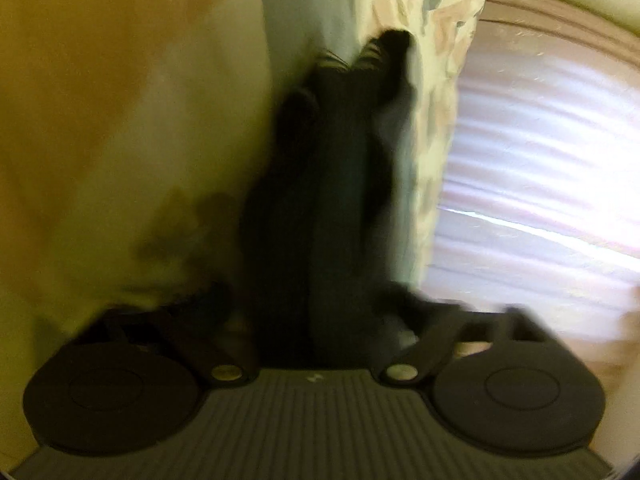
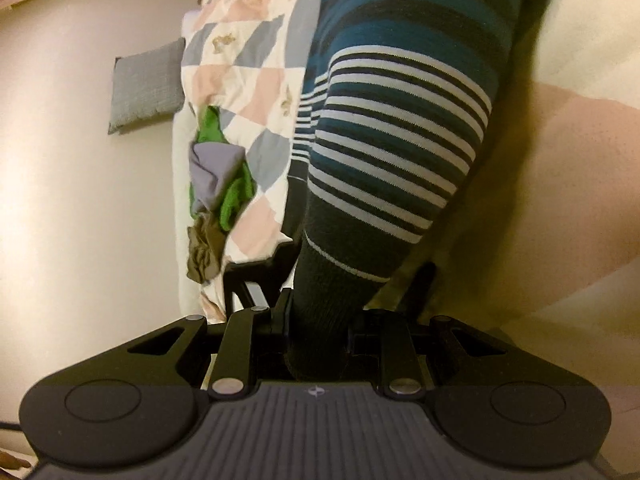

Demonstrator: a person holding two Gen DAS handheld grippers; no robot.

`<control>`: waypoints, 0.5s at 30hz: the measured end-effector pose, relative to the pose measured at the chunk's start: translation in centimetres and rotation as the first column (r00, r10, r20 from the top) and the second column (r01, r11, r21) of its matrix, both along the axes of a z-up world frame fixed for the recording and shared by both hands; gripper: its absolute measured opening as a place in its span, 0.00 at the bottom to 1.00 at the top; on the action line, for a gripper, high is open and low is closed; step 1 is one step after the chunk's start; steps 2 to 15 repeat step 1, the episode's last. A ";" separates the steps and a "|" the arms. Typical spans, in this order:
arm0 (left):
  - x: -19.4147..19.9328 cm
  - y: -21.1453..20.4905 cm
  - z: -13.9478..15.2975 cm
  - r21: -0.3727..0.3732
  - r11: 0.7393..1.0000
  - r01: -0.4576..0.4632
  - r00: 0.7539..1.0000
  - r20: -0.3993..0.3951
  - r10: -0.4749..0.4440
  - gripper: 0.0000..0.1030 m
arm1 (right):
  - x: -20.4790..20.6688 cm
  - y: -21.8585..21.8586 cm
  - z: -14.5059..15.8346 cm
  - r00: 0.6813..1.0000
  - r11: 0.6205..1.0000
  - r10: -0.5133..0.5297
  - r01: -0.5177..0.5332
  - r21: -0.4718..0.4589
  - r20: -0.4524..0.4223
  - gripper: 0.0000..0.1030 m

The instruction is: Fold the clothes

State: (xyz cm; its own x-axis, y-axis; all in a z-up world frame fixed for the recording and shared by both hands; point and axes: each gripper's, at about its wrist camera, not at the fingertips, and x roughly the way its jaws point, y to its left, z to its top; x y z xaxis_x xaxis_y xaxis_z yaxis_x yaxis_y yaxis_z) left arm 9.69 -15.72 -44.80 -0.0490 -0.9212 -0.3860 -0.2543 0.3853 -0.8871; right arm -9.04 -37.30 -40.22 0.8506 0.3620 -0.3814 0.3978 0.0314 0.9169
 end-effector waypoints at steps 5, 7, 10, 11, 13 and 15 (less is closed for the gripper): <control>0.1 -0.2 0.2 0.004 1.000 0.013 1.000 0.020 -0.013 0.31 | 0.0 0.0 -0.3 1.000 1.000 0.012 -0.012 -0.004 -0.019 0.23; 0.1 -0.2 0.2 0.004 1.000 0.013 1.000 0.020 -0.013 0.31 | 0.0 0.0 -0.3 1.000 1.000 0.012 -0.012 -0.004 -0.019 0.23; 0.1 -0.2 0.2 0.004 1.000 0.013 1.000 0.020 -0.013 0.31 | 0.0 0.0 -0.3 1.000 1.000 0.012 -0.012 -0.004 -0.019 0.23; 0.1 -0.2 0.2 0.004 1.000 0.013 1.000 0.020 -0.013 0.31 | 0.0 0.0 -0.3 1.000 1.000 0.012 -0.012 -0.004 -0.019 0.23; 0.1 -0.2 0.2 0.004 1.000 0.013 1.000 0.020 -0.013 0.31 | 0.0 0.0 -0.3 1.000 1.000 0.012 -0.012 -0.004 -0.019 0.23; 0.1 -0.2 0.2 0.004 1.000 0.013 1.000 0.020 -0.013 0.31 | 0.0 0.0 -0.3 1.000 1.000 0.012 -0.012 -0.004 -0.019 0.23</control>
